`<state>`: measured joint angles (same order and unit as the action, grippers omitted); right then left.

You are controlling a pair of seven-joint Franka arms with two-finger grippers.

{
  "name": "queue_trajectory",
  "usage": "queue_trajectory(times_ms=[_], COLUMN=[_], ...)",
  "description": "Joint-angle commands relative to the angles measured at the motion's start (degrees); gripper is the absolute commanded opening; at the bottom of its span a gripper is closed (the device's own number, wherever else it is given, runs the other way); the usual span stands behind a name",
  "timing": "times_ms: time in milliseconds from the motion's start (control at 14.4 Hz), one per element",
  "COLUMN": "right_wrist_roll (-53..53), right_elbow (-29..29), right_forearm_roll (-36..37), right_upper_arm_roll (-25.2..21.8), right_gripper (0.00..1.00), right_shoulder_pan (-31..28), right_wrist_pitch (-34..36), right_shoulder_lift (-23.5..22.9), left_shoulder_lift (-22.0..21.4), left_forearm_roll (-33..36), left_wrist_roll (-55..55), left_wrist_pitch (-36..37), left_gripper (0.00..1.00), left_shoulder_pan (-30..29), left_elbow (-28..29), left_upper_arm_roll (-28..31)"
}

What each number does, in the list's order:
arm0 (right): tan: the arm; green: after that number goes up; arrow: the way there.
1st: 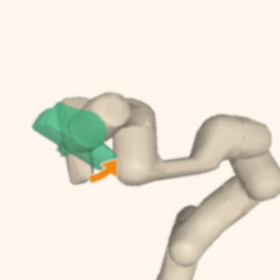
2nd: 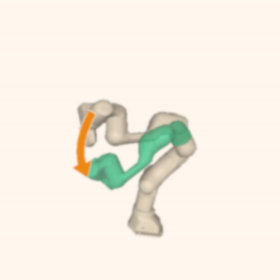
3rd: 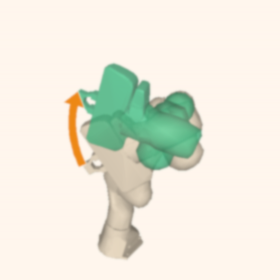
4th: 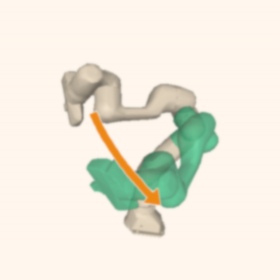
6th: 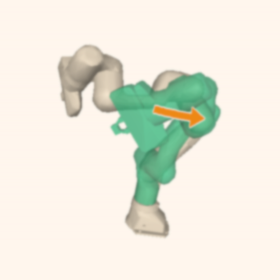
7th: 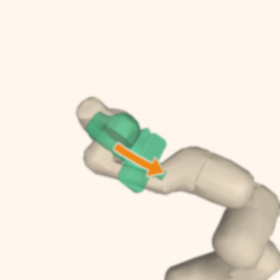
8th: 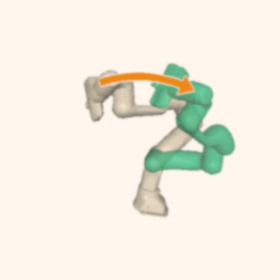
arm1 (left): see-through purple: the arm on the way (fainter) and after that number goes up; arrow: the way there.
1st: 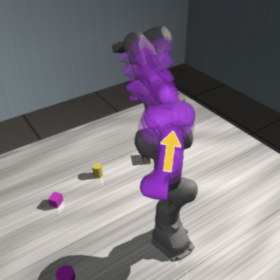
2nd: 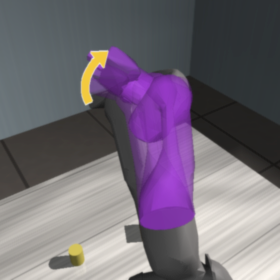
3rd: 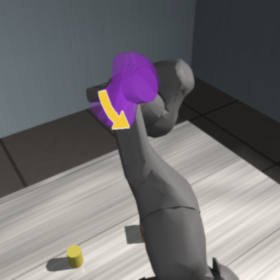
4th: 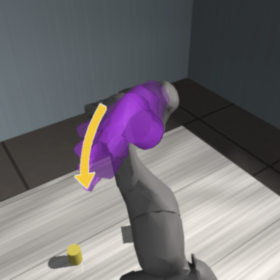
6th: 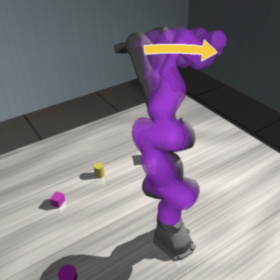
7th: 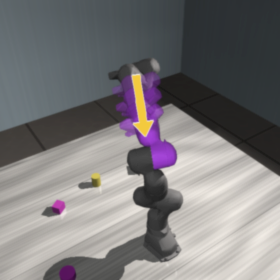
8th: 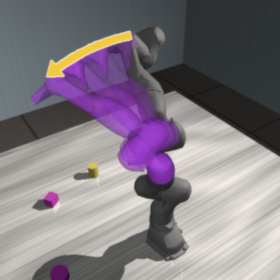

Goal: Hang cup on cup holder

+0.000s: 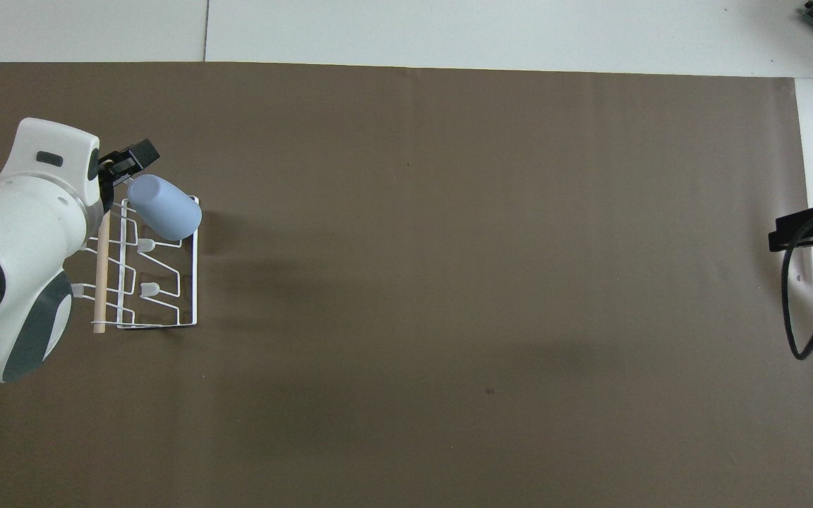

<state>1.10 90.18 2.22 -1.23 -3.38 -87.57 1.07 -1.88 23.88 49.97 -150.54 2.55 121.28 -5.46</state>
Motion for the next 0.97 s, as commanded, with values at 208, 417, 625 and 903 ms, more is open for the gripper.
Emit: queue_trajectory(times_ms=[208,417,625,903], right_wrist_roll=[-0.66,-0.66,-0.66,-0.66], right_elbow=[1.75,1.75,1.75,1.75], right_forearm_roll=[0.06,0.06,0.06,0.06], right_upper_arm_roll=[0.0,0.0,0.0,0.0], right_gripper=[1.0,1.0,1.0,1.0], right_shoulder_pan=[-0.22,-0.22,-0.22,-0.22], right_wrist_pitch=[-0.67,-0.67,-0.67,-0.67], right_shoulder_lift=[1.48,1.48,1.48,1.48], left_shoulder_lift=[-0.94,-1.11,-1.9,-2.17], left_forearm_roll=[-6.36,-12.87,-17.27,-20.8], left_wrist_roll=[-8.9,-20.41,-28.94,-33.45], left_wrist_pitch=[10.85,18.94,27.81,39.94], left_gripper=[1.0,1.0,1.0,1.0], left_shoulder_pan=[0.18,-0.35,-0.44,-0.44], left_elbow=[-5.43,-9.82,-13.16,-19.4], left_upper_arm_roll=[-0.52,-0.35,0.18,0.1])
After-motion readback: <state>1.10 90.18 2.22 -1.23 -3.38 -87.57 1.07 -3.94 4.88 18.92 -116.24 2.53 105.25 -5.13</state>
